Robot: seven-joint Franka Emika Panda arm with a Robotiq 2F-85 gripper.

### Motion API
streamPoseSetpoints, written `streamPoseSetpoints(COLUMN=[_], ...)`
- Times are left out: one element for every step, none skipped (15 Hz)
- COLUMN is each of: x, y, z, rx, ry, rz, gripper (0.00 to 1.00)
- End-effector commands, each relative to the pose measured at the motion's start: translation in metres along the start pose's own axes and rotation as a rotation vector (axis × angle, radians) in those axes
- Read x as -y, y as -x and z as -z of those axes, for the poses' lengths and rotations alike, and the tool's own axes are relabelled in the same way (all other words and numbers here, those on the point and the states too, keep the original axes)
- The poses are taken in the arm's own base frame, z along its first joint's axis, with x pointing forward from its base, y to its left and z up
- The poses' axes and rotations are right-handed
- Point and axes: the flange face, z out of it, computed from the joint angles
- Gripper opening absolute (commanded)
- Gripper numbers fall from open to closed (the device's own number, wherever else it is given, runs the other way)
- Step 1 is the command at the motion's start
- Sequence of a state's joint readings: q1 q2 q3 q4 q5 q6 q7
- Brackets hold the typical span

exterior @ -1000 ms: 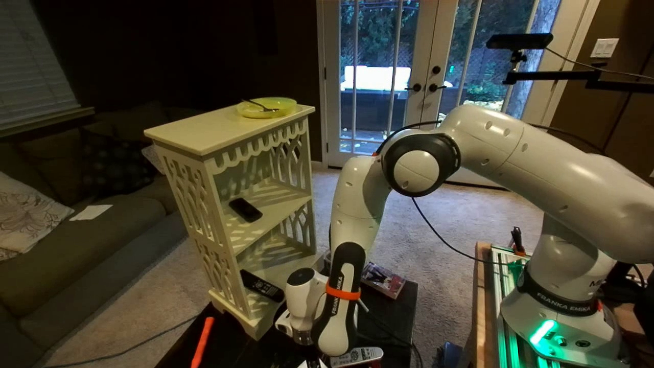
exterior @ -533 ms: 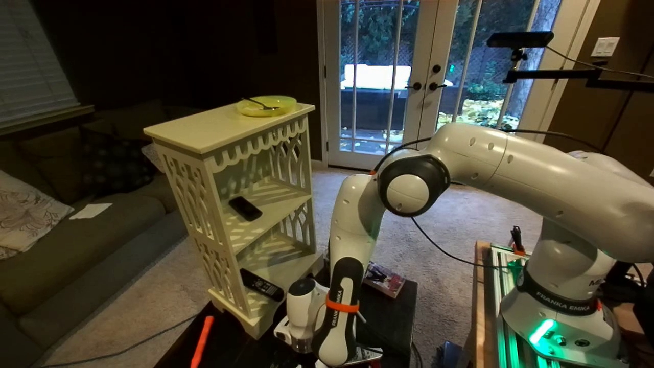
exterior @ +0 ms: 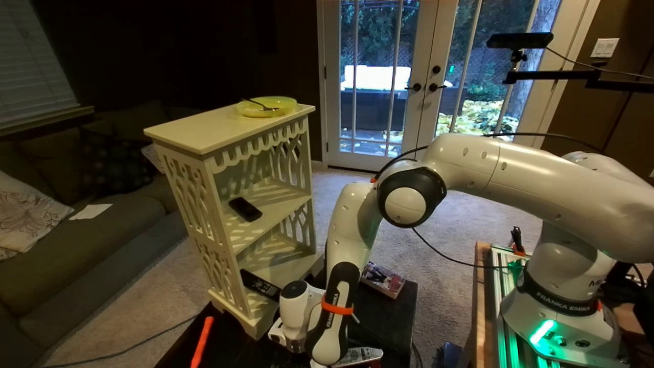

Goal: Put the red and yellow object inside the red cup on the left.

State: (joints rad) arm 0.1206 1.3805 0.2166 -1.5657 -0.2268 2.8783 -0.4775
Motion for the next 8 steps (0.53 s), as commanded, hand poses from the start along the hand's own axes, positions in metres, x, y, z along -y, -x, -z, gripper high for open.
streamPoseSetpoints(x=[-0.001,-0.003,-0.007,-0.008,-0.010,-0.012,-0.014,-0.015], y=[-0.001,0.000,0.002,0.003,0.005,0.007,0.008,0.010], z=[-0.001,-0.004,-0.008,-0.011,-0.013,-0.016,-0.019,-0.023], rx=[0.000,0.003,0.013,0.011,0.016,0.020,0.021,0.026], ry=[0.000,0.007,0.024,0.021,0.023,0.026,0.028,0.030], rz=[-0.001,-0.009,-0.015,-0.016,-0.015,-0.015,-0.016,-0.019], gripper=[1.00,1.00,1.00,1.00,1.00,1.00,1.00,1.00])
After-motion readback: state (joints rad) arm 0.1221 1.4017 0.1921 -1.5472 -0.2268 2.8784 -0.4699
